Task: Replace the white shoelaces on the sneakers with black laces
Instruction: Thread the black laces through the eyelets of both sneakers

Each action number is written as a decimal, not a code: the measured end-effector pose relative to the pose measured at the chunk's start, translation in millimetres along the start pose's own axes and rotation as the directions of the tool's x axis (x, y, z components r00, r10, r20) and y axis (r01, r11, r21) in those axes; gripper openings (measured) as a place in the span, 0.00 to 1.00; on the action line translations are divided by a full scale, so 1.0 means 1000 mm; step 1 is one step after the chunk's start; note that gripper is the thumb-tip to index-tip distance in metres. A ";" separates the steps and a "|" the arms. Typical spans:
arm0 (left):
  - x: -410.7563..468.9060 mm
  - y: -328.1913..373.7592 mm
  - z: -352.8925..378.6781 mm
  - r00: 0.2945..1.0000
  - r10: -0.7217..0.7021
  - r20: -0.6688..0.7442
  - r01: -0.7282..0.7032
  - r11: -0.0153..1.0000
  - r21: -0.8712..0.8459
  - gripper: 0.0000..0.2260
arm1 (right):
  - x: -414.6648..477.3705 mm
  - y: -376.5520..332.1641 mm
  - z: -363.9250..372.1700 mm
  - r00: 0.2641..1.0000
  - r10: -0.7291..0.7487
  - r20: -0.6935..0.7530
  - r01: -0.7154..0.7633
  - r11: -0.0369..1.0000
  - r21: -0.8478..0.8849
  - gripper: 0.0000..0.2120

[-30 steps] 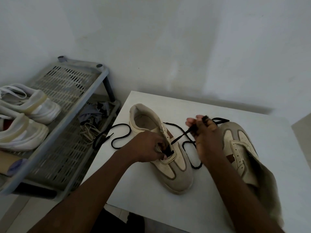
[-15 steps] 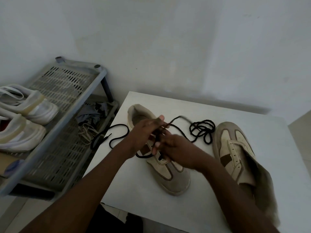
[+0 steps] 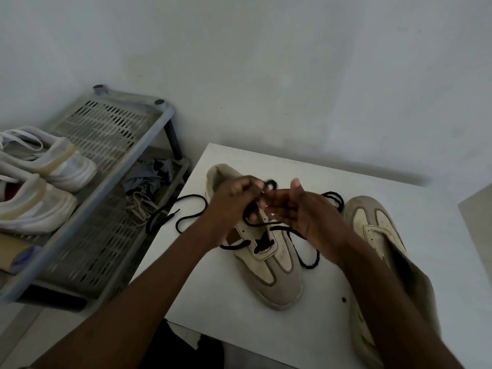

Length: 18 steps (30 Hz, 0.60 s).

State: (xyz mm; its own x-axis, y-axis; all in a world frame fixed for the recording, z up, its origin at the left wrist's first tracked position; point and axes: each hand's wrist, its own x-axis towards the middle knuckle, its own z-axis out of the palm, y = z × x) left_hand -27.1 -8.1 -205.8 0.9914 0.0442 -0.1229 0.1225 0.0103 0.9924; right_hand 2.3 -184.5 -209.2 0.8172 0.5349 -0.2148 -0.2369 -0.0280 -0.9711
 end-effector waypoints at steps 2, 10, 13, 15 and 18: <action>-0.004 -0.001 0.007 0.990 0.051 0.134 -0.081 0.970 0.230 0.08 | 0.001 0.002 0.011 0.996 -0.089 -0.008 0.089 0.996 -0.004 0.24; -0.002 -0.011 0.002 0.958 0.092 0.273 -0.261 0.676 0.689 0.11 | 0.005 0.001 0.009 0.850 -0.237 -0.470 0.305 0.950 0.071 0.13; 0.000 -0.019 -0.004 0.943 0.067 0.326 -0.307 0.558 0.771 0.12 | 0.009 0.003 -0.021 0.626 -0.145 -0.766 0.384 0.913 0.140 0.11; 0.002 -0.022 -0.005 0.934 0.117 0.337 -0.342 0.567 0.749 0.06 | 0.009 0.011 -0.044 0.502 -0.044 -0.864 0.301 0.945 0.126 0.11; 0.005 -0.024 -0.006 0.942 0.212 0.258 -0.334 0.567 0.753 0.07 | 0.011 0.024 -0.061 0.606 0.019 -0.795 -0.295 0.934 -0.202 0.20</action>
State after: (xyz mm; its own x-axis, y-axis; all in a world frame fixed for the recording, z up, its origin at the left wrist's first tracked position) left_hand -25.3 -2.3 -230.6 0.9720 -0.2142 0.0960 -0.2278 -0.7612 0.6072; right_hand 37.5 -230.6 -241.3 0.9084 -0.3483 -0.2313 -0.3562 -0.3551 -0.8643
